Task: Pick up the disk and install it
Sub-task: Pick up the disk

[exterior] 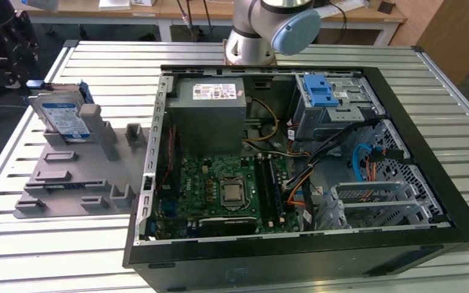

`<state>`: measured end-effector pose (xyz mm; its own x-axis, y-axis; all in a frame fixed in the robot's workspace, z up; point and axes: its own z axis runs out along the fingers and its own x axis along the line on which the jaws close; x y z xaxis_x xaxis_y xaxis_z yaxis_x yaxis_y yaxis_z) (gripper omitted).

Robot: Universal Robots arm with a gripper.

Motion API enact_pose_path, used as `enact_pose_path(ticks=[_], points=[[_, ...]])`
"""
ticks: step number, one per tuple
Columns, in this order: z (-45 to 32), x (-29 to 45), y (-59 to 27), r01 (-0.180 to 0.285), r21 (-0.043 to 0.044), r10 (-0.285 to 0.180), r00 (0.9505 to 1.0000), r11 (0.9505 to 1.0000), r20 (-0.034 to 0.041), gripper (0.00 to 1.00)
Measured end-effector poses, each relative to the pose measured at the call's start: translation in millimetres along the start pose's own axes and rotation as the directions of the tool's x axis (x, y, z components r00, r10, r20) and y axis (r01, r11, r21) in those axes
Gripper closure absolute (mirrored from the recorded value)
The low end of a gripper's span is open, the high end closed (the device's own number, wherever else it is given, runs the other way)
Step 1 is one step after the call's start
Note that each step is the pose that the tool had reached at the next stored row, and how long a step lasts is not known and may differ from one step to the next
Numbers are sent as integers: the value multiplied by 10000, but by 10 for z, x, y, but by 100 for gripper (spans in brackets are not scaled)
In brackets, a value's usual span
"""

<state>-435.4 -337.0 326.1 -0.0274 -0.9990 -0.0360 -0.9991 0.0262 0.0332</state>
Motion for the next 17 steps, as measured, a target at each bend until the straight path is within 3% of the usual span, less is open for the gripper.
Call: enact_pose_path(ticks=[7,17], points=[[47,2,-1,230,-7,-230,9997,9997,-7,41],[173,7,-6,266,5,-266,9996,9996,-9,41]])
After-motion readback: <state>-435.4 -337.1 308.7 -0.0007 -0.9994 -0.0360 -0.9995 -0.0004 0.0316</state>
